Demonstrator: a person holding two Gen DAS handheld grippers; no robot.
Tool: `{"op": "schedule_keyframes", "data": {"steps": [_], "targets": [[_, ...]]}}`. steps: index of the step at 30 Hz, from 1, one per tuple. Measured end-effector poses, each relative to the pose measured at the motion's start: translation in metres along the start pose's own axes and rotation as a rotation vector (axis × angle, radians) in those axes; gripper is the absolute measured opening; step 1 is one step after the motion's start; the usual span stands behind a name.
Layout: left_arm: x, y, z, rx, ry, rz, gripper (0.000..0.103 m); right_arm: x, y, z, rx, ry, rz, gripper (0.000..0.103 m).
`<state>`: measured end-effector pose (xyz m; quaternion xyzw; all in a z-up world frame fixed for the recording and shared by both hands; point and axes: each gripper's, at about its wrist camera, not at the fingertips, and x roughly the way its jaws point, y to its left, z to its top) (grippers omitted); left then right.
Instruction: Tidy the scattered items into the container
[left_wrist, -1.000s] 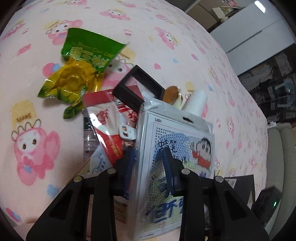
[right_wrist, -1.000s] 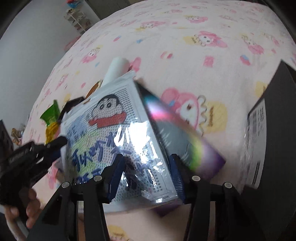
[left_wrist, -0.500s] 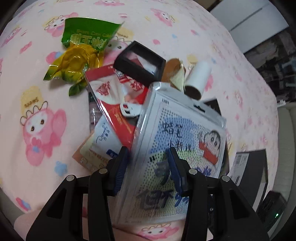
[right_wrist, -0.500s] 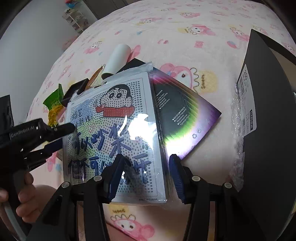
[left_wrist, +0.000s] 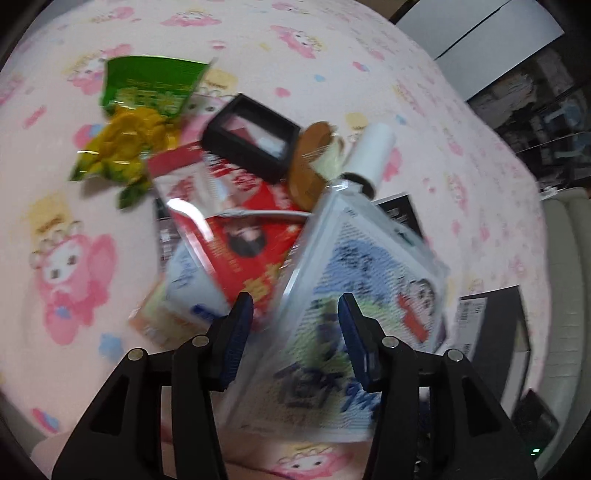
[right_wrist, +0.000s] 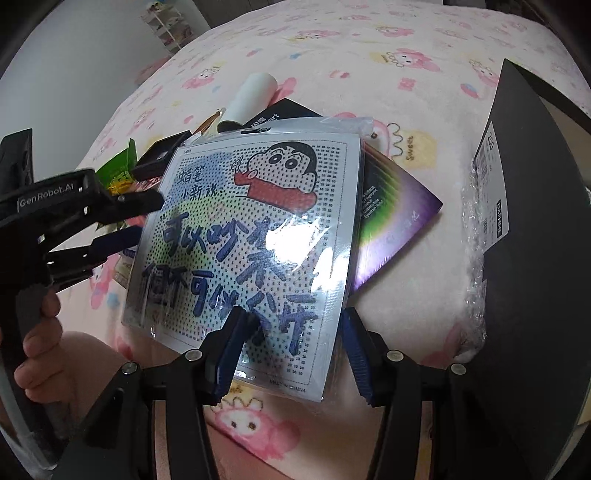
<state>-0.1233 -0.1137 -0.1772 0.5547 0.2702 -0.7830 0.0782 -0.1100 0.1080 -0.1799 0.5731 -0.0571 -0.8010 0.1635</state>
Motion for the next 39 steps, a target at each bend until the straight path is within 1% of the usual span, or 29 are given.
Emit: {"op": "schedule_keyframes", "data": {"steps": [2, 3, 8, 10, 11, 12, 14, 16, 18, 19, 21, 22, 23, 25, 27, 30, 32, 33, 36, 39], "targets": [[-0.001, -0.004, -0.01, 0.037, 0.015, 0.037, 0.048, 0.001, 0.001, -0.001, -0.003, -0.008, -0.005, 0.049], [0.0, -0.006, -0.013, 0.046, 0.022, 0.044, 0.048, 0.001, 0.0, -0.001, -0.004, -0.011, -0.005, 0.049], [0.01, -0.008, -0.012, 0.054, 0.06, 0.03, 0.052, 0.007, 0.001, 0.001, 0.001, -0.021, 0.004, 0.052], [0.013, -0.01, -0.011, 0.063, 0.063, 0.027, 0.056, 0.01, 0.002, 0.001, 0.001, -0.022, 0.008, 0.052], [0.014, -0.012, -0.011, 0.073, 0.061, 0.027, 0.061, 0.009, 0.002, 0.001, 0.0, -0.022, 0.009, 0.052], [0.015, -0.015, -0.011, 0.087, 0.058, 0.028, 0.062, 0.009, 0.002, 0.0, 0.0, -0.021, 0.01, 0.052], [0.015, -0.019, -0.011, 0.108, 0.053, 0.027, 0.063, 0.008, 0.002, 0.0, 0.0, -0.021, 0.011, 0.052], [0.014, -0.02, -0.012, 0.126, 0.054, 0.009, 0.062, 0.008, 0.002, 0.001, 0.005, -0.028, 0.001, 0.052], [0.013, -0.022, -0.014, 0.146, 0.055, -0.003, 0.057, 0.008, 0.001, 0.001, 0.009, -0.043, -0.02, 0.056], [0.015, -0.025, -0.015, 0.161, 0.061, 0.015, 0.057, 0.008, 0.001, 0.001, 0.006, -0.053, -0.032, 0.06], [0.022, -0.033, -0.017, 0.195, 0.076, 0.069, 0.057, 0.012, 0.001, 0.002, -0.014, -0.065, -0.038, 0.06], [0.025, -0.037, -0.018, 0.212, 0.083, 0.096, 0.058, 0.013, 0.002, 0.002, -0.024, -0.07, -0.041, 0.061], [0.027, -0.039, -0.018, 0.222, 0.083, 0.11, 0.059, 0.015, 0.002, 0.002, -0.029, -0.07, -0.047, 0.06], [0.025, -0.041, -0.019, 0.232, 0.071, 0.116, 0.059, 0.018, 0.003, 0.001, -0.039, -0.07, -0.056, 0.06], [0.021, -0.041, -0.021, 0.239, 0.049, 0.108, 0.057, 0.015, 0.002, 0.002, -0.034, -0.071, -0.046, 0.059], [0.008, -0.042, -0.024, 0.256, -0.007, 0.105, 0.057, 0.008, 0.002, 0.001, -0.03, -0.074, -0.028, 0.059], [0.001, -0.046, -0.028, 0.285, -0.046, 0.131, 0.057, 0.003, 0.005, 0.001, -0.036, -0.071, -0.017, 0.058], [-0.002, -0.048, -0.03, 0.302, -0.063, 0.132, 0.057, -0.002, 0.005, 0.002, -0.034, -0.079, -0.016, 0.058], [-0.01, -0.048, -0.027, 0.314, -0.091, 0.074, 0.056, -0.017, 0.005, 0.005, -0.031, -0.101, -0.013, 0.057], [-0.023, -0.042, -0.024, 0.293, -0.117, -0.029, 0.056, -0.032, 0.005, 0.008, -0.027, -0.123, -0.01, 0.057]]}}
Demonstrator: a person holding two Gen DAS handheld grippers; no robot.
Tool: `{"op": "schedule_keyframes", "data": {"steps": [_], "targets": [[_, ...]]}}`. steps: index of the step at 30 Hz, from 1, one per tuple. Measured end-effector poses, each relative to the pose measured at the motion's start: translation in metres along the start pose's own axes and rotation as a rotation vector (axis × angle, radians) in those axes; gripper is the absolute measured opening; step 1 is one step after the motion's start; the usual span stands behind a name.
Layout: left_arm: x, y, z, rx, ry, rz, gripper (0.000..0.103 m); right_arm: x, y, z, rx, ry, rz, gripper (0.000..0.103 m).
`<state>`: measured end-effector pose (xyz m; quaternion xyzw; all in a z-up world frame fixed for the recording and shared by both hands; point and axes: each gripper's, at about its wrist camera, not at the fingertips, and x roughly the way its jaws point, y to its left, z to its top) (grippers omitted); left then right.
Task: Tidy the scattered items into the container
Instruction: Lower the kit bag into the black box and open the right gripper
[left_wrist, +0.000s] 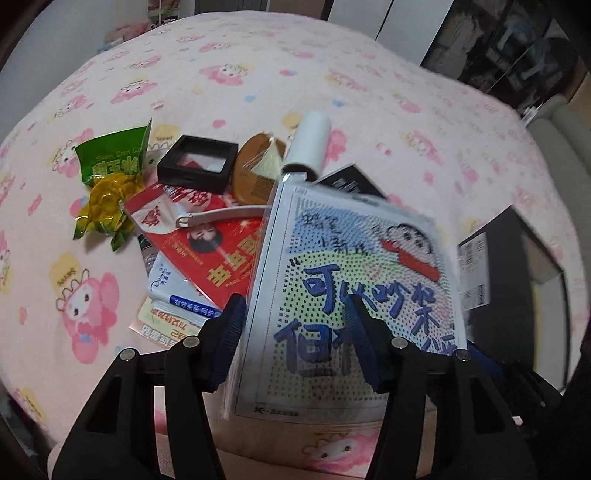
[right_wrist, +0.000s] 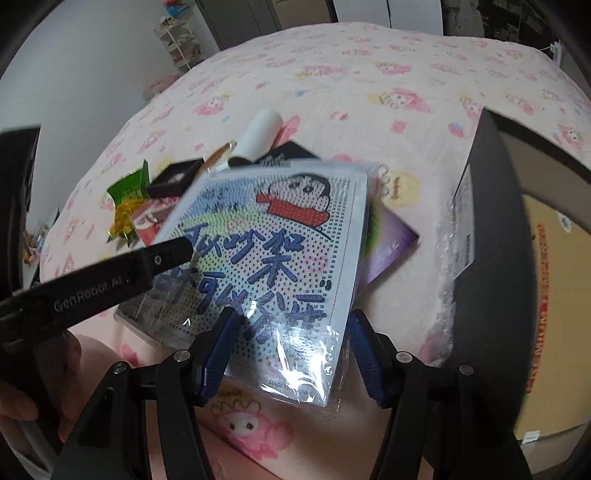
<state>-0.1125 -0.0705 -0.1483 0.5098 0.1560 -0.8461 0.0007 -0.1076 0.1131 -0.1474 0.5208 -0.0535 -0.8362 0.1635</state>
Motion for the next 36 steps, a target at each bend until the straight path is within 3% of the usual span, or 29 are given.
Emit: {"op": "schedule_keyframes", "data": {"steps": [3, 7, 12, 22, 25, 32, 36], "targets": [[-0.007, 0.004, 0.005, -0.012, -0.03, -0.076, 0.056, -0.017, -0.004, 0.007, 0.016, -0.027, 0.014, 0.057], [-0.01, -0.017, 0.01, 0.032, -0.036, -0.084, 0.056, -0.035, -0.01, 0.011, 0.025, -0.023, 0.029, 0.057], [-0.03, -0.029, 0.007, 0.036, -0.023, -0.155, 0.054, -0.057, -0.021, 0.022, 0.025, -0.046, 0.02, 0.056], [-0.061, -0.093, 0.023, 0.113, -0.089, -0.263, 0.054, -0.134, -0.049, 0.039, 0.025, -0.202, 0.007, 0.056], [-0.052, -0.123, 0.023, 0.158, -0.074, -0.289, 0.054, -0.157, -0.069, 0.037, 0.042, -0.242, -0.013, 0.056], [-0.019, -0.196, 0.011, 0.295, -0.028, -0.291, 0.054, -0.152, -0.139, 0.021, 0.142, -0.19, -0.102, 0.056], [-0.007, -0.22, -0.003, 0.344, 0.011, -0.283, 0.054, -0.145, -0.169, 0.01, 0.2, -0.164, -0.134, 0.056]]}}
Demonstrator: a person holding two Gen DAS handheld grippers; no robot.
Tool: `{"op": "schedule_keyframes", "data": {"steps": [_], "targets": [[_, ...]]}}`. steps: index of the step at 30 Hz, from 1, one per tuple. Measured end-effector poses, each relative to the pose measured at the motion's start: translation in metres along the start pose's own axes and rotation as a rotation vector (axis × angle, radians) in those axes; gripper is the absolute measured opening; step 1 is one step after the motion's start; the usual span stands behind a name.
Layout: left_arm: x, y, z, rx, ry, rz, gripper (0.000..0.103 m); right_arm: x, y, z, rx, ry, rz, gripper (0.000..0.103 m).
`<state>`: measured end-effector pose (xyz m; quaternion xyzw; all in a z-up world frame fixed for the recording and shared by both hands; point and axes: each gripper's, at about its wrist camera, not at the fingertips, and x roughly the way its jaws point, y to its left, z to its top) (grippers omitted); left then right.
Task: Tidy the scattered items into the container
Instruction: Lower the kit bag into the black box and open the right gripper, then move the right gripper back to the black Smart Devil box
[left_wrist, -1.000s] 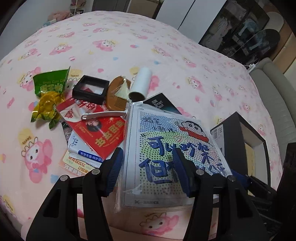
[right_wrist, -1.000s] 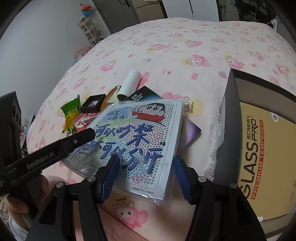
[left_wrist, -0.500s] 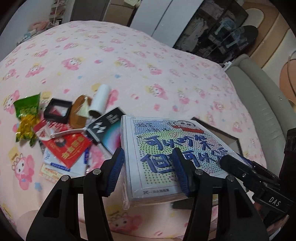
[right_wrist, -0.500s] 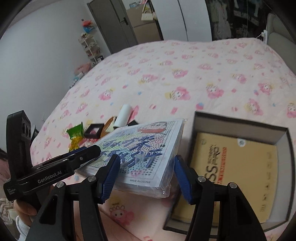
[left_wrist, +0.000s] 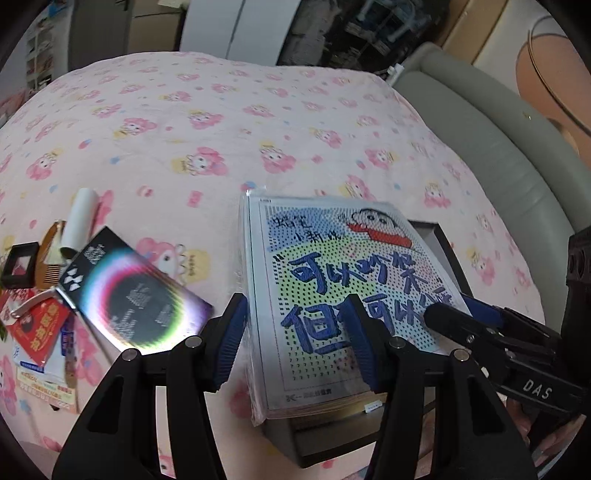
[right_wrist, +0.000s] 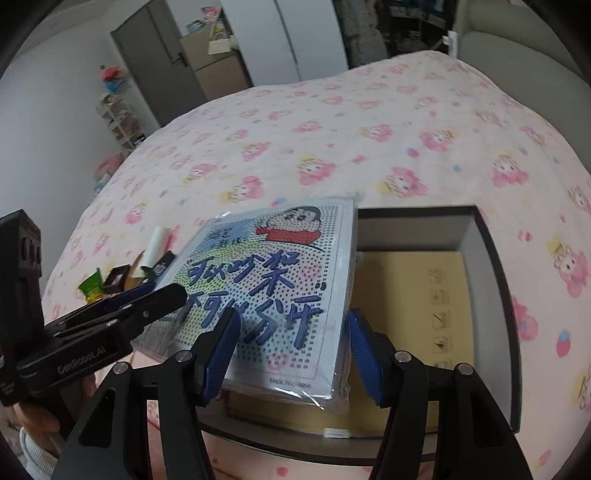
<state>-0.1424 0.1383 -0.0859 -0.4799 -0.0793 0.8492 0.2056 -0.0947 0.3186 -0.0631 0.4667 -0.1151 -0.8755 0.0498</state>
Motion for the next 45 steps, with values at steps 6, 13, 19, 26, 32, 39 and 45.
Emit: {"op": "schedule_keyframes", "data": {"steps": [6, 13, 19, 26, 32, 39, 45], "targets": [[0.024, -0.016, -0.013, 0.016, 0.089, -0.005, 0.054, 0.026, -0.03, -0.003, 0.073, 0.093, -0.017, 0.056], [0.034, -0.03, -0.016, 0.058, 0.126, -0.003, 0.053, 0.056, -0.064, -0.007, 0.159, 0.198, -0.035, 0.056], [0.05, -0.041, -0.012, 0.098, 0.151, 0.051, 0.053, 0.055, -0.066, -0.008, 0.154, 0.186, -0.115, 0.056], [0.073, -0.057, -0.02, 0.137, 0.217, 0.172, 0.046, 0.079, -0.065, -0.017, 0.133, 0.272, -0.163, 0.056], [0.06, -0.049, -0.021, 0.113, 0.194, 0.161, 0.042, 0.085, -0.062, -0.02, 0.152, 0.298, -0.086, 0.055], [0.035, -0.036, -0.025, 0.071, 0.134, 0.114, 0.042, 0.07, -0.056, -0.022, 0.12, 0.256, -0.083, 0.055], [0.004, -0.026, -0.037, 0.03, 0.08, 0.099, 0.032, 0.034, -0.052, -0.022, 0.081, 0.148, -0.153, 0.055]]}}
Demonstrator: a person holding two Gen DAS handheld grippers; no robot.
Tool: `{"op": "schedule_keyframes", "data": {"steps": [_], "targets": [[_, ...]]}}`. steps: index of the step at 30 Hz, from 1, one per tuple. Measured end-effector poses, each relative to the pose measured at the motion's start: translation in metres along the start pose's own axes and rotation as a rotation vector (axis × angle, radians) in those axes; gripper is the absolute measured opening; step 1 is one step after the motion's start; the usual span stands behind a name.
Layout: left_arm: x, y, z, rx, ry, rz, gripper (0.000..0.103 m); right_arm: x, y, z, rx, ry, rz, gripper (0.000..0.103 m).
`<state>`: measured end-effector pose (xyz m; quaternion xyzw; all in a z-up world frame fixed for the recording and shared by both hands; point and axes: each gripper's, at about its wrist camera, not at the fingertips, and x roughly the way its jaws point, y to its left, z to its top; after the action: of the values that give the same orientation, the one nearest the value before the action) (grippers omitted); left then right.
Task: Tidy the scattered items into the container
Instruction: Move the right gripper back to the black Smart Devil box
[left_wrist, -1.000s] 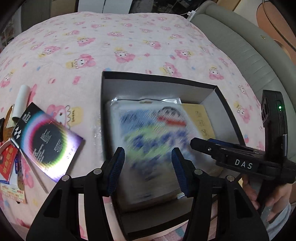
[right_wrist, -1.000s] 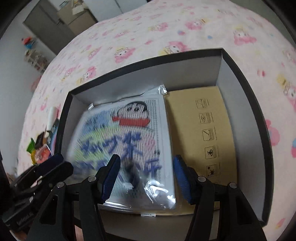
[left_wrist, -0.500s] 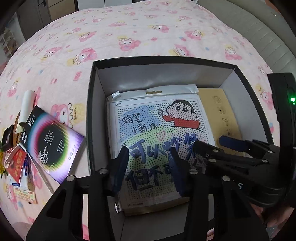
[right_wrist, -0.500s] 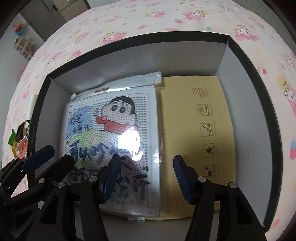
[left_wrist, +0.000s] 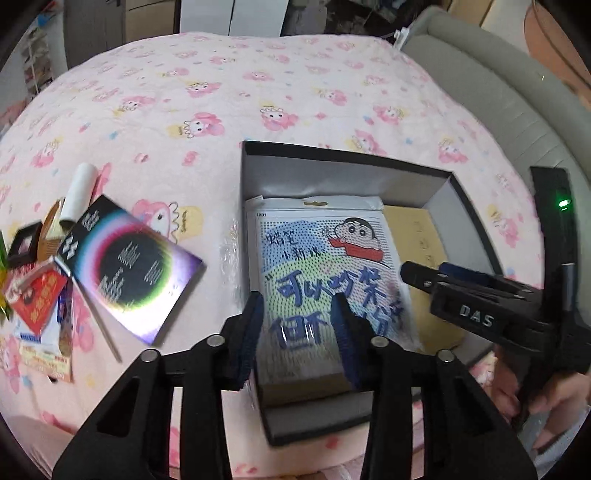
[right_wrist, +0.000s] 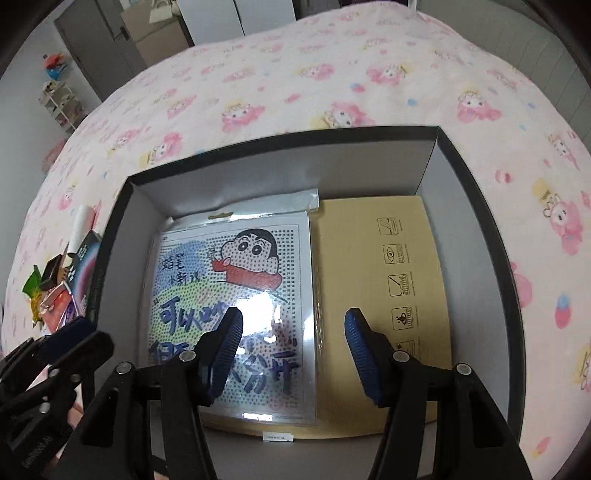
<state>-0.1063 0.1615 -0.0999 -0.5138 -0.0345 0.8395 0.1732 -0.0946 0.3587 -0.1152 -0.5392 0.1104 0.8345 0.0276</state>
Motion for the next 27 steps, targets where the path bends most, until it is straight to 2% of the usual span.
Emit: {"op": "schedule_keyframes", "data": {"steps": [3, 6, 11, 27], "targets": [[-0.01, 0.004, -0.003, -0.01, -0.024, 0.005, 0.032, 0.004, 0.005, -0.001, -0.024, 0.029, 0.046, 0.055], [-0.019, 0.012, -0.004, -0.019, -0.052, -0.034, 0.032, 0.004, 0.022, -0.002, -0.071, 0.028, 0.054, 0.055], [-0.032, 0.026, -0.005, -0.028, -0.098, -0.032, 0.032, -0.012, 0.056, -0.014, -0.165, -0.062, 0.006, 0.055], [-0.112, 0.07, -0.023, -0.039, -0.244, 0.05, 0.036, -0.049, 0.153, -0.04, -0.246, -0.179, 0.094, 0.055]]}}
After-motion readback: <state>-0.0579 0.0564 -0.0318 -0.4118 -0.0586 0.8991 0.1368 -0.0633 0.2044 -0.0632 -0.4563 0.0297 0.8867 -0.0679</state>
